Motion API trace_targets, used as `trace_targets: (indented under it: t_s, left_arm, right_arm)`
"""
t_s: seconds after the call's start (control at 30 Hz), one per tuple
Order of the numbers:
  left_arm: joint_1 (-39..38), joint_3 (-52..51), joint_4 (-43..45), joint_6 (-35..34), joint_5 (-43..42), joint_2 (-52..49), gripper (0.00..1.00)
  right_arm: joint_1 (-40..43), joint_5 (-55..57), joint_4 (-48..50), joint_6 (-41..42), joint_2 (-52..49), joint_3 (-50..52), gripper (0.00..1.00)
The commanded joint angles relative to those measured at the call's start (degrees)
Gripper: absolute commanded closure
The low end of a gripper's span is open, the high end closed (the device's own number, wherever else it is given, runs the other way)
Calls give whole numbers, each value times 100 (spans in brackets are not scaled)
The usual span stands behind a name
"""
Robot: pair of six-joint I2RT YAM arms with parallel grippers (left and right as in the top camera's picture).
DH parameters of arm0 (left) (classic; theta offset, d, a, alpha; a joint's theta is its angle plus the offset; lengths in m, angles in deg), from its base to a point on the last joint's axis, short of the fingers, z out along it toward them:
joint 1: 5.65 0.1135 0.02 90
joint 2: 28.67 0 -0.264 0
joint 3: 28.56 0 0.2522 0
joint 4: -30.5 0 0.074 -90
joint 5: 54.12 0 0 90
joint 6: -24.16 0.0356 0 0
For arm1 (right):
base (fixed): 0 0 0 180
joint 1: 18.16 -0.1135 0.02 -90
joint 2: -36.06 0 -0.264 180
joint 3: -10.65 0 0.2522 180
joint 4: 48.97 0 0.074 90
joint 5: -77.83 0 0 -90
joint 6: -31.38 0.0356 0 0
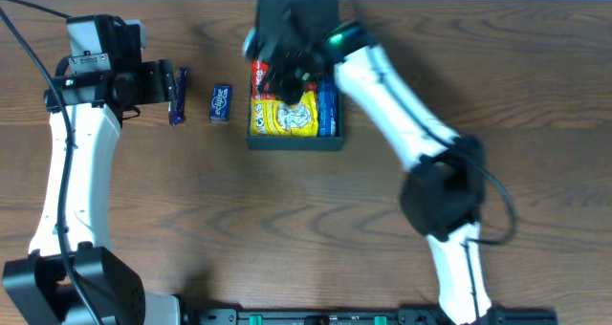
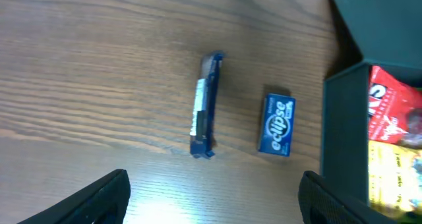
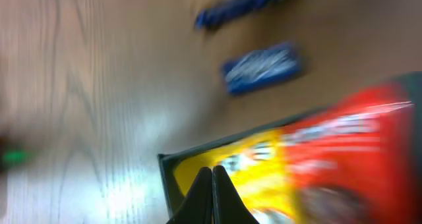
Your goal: Pack container
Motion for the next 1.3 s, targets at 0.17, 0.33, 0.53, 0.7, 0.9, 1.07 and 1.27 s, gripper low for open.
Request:
trace_targets:
  t_s: [0.17, 0.33, 0.53, 0.7, 0.9, 1.07, 1.27]
  left_arm:
    - [-31, 109, 2, 901, -562, -863, 17]
    - [-232, 109, 127, 1447, -1040, -1469, 17]
    - [-638, 109, 769, 1478, -957, -2017, 16]
    - [-887, 109, 1126, 1478, -728, -2389, 17]
    - [-977, 109, 1325, 1473, -345, -2710, 19]
    - [-975, 109, 1362, 1405, -345, -2872, 30]
    - [-975, 109, 1451, 1410, -170, -2916, 40]
  right_arm:
    - [1054, 675, -330, 1296, 422, -111, 98]
    - [1355, 671, -636, 1314, 422, -109, 99]
    - [1462, 673, -719, 1309, 422, -109, 98]
    - [1462, 695, -726, 1307, 422, -109, 99]
    - [1462, 811, -750, 1309, 422, -109, 98]
    - [1462, 885, -752, 1309, 422, -111, 98]
    - [1462, 885, -726, 1307, 422, -111, 99]
